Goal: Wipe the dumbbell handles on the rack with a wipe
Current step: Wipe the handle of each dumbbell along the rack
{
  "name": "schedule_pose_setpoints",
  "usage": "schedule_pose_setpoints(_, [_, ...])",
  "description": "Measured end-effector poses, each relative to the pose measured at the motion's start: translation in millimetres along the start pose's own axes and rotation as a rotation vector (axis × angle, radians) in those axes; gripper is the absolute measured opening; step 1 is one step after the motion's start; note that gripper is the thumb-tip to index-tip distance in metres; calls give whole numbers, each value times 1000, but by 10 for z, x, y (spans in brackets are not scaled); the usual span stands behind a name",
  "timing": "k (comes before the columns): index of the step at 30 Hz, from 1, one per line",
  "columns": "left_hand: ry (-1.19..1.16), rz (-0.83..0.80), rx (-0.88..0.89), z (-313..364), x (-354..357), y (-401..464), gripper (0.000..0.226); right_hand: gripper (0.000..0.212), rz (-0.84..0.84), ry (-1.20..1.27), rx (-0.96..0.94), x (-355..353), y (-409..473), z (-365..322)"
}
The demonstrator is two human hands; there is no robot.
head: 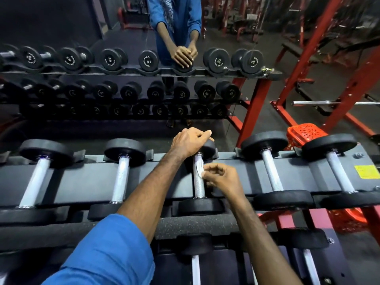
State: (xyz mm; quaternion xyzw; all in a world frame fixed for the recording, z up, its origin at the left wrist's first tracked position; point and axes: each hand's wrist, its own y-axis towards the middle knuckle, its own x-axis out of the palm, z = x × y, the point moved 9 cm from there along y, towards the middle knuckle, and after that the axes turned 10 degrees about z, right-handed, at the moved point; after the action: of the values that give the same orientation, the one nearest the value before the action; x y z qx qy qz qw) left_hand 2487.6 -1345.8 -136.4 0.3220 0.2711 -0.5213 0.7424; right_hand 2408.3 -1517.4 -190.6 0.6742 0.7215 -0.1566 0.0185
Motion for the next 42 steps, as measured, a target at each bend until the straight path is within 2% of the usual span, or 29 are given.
schedule_pose_setpoints(3, [-25,-15,-2,-8,-11,8,40,14,29,25,-29,68,151,-187])
schedule_pose_setpoints(5, [-35,-35,-7,-37,13,22,40,13,4,-41,-106,55,74,-190])
schedule_pose_setpoints(9, [-50,-55,-9,-30,28,19,37,21,-70,-380,-390,96,-136,-149])
schedule_pose_setpoints(12, [-78,-85,-6,-10,25,29,34,9,-80,-585,-775,318,-44,-557])
schedule_pose_setpoints(14, [-112,-106,-4,-50,34,32,36,18,-185,-820,-1117,541,-125,-700])
schedule_pose_setpoints(16, [-132,-128,8,-75,54,38,37,22,-357,-1065,-1410,647,-345,-616])
schedule_pose_setpoints(18, [-138,-137,26,-67,49,31,38,25,-563,-1234,-1575,628,-531,-489])
schedule_pose_setpoints(20, [-125,-152,52,-29,46,42,40,38,-665,-1344,-1679,575,-537,-488])
schedule_pose_setpoints(23, [-144,-165,75,-20,61,54,43,52,-670,-1487,-1737,560,-381,-560])
schedule_pose_setpoints(27, [-131,-146,94,-59,82,87,53,52,-925,-1515,-1783,575,-589,-341])
schedule_pose_setpoints(29, [-109,-142,106,-60,110,98,61,54,-810,-1558,-1826,573,-478,-472])
schedule_pose_setpoints(31, [-106,-121,112,-60,108,110,59,52,-678,-1587,-1771,591,-316,-644])
schedule_pose_setpoints(32, [-108,-113,114,-61,99,113,55,49,-686,-1587,-1758,618,-316,-627])
schedule_pose_setpoints(35, [-109,-115,109,-59,82,107,49,41,-864,-1578,-1805,670,-528,-415])
schedule_pose_setpoints(36, [-100,-120,106,-62,83,95,51,41,-864,-1575,-1819,679,-535,-421])
schedule_pose_setpoints(39, [-77,-116,97,-52,74,91,61,40,-695,-1595,-1777,696,-359,-589])
schedule_pose_setpoints(40, [-77,-114,89,-57,71,91,64,41,-706,-1586,-1771,704,-362,-563])
schedule_pose_setpoints(42, [-72,-121,76,-69,69,81,67,45,-830,-1571,-1797,702,-500,-420])
